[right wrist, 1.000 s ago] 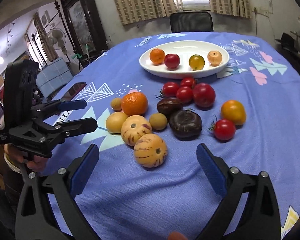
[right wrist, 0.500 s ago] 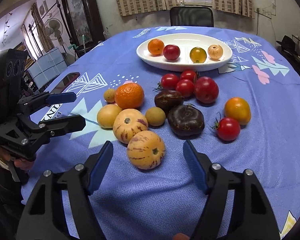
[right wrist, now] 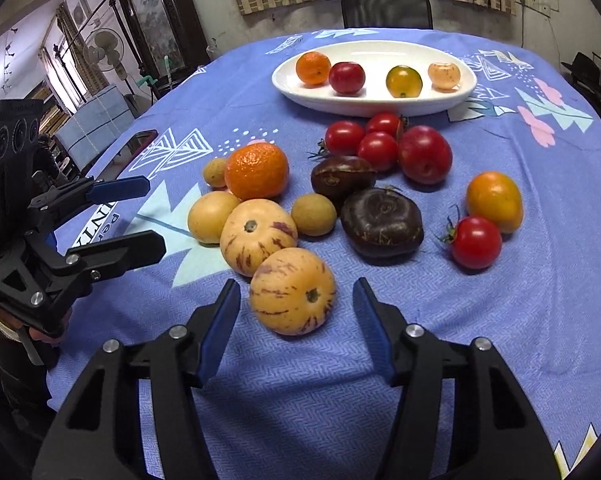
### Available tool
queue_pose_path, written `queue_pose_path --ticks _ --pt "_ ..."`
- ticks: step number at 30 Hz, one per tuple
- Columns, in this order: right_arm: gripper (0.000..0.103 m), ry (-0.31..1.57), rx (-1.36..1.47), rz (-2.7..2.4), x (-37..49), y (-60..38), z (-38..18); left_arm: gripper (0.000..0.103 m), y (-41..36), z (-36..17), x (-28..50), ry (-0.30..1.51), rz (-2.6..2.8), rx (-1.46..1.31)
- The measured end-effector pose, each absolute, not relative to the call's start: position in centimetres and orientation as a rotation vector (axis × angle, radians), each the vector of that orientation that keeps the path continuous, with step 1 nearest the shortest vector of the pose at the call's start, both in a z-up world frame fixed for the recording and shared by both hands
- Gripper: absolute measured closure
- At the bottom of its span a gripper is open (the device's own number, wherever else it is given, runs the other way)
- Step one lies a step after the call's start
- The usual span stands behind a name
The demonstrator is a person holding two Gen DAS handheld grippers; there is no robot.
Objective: Organize fruits
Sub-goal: 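Grasp a striped pepino melon with the right tool while the left tool grasps a pale round fruit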
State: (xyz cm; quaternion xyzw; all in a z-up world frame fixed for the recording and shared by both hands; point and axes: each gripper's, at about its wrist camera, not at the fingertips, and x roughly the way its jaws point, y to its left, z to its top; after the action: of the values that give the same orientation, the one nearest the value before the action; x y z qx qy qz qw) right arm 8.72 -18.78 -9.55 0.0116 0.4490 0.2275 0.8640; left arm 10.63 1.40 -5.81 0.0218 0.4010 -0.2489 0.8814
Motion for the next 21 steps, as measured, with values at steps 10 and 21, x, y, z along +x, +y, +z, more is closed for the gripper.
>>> queue_pose_path --ticks 10,21 --pt "0.061 0.934 0.073 0.477 8.8 -19.6 -9.4 0.002 0.9 -6.3 10.7 0.846 -0.518 0.065" --pt "0.061 0.926 0.26 0.52 9.0 -22.8 -9.7 0.014 0.4 -6.9 11.7 0.859 -0.586 0.034"
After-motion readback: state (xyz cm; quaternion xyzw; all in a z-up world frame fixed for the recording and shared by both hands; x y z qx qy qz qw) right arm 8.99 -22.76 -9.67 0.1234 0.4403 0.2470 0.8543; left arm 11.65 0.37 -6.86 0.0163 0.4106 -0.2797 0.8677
